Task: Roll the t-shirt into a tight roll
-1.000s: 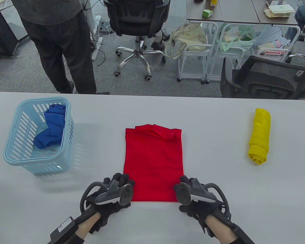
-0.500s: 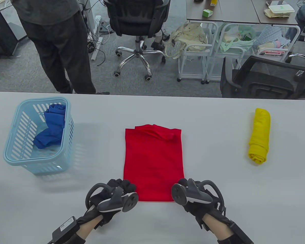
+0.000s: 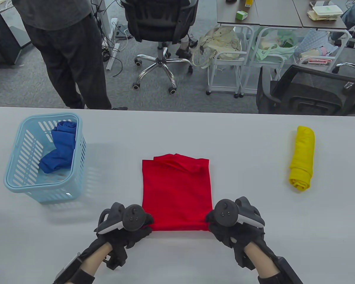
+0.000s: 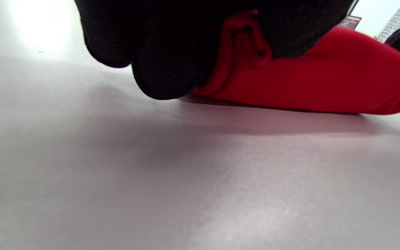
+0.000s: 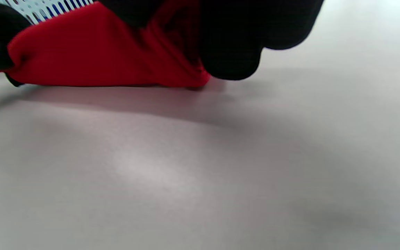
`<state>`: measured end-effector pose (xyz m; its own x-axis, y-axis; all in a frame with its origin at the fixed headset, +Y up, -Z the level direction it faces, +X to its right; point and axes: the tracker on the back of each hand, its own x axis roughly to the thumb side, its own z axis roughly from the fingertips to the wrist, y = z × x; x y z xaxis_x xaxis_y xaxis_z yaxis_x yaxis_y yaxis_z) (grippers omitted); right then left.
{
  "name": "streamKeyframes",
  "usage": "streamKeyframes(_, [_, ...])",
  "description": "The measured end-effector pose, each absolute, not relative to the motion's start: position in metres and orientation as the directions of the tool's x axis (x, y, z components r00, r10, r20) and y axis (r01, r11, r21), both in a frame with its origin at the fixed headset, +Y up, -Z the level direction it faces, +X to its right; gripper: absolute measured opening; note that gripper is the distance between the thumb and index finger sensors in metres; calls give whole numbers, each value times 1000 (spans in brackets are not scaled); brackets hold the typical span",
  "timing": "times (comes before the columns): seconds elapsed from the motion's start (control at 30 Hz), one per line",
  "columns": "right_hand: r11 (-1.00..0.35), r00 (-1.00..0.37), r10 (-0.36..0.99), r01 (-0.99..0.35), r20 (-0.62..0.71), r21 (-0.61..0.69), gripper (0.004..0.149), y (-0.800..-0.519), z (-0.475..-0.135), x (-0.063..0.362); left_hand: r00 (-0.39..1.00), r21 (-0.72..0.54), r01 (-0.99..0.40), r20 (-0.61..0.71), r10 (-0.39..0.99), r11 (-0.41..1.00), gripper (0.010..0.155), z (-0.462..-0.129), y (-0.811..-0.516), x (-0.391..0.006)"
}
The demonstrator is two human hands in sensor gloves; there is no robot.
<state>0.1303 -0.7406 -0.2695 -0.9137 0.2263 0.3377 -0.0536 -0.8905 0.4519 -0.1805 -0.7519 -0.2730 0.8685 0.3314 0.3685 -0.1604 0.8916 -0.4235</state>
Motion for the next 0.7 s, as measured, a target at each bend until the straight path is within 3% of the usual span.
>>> streamKeyframes(0.07, [-889, -931, 161, 8, 329, 458, 42, -752, -272, 126, 885, -411, -139, 357, 300, 901, 48, -274, -756, -177])
streamKeyframes(0.2, [-884, -954, 152, -14, 259, 467, 43, -755, -276, 125, 919, -149, 174, 379, -106, 973, 49, -269, -762, -168])
streamKeyframes(0.27, [-882, -955, 168, -35, 243, 470, 43, -757, -276, 127, 922, -109, 233, 342, -184, 966, 54, -270, -762, -167])
streamKeyframes(0.4, [-872, -953, 192, -57, 233, 486, 44, -758, -277, 130, 927, -83, 262, 298, -227, 961, 65, -270, -758, -174])
streamKeyframes(0.5, [-872, -953, 190, -54, 235, 486, 44, -758, -277, 129, 919, 26, 246, 313, -241, 969, 65, -260, -741, -171])
streamKeyframes(0.63, [-870, -953, 194, -58, 233, 489, 43, -758, -277, 130, 842, 31, 184, 511, -174, 982, 65, -241, -738, -150])
streamKeyframes(0.7, [-868, -953, 201, -65, 229, 492, 44, -758, -277, 130, 791, -24, 267, 577, -205, 963, 70, -235, -751, -137])
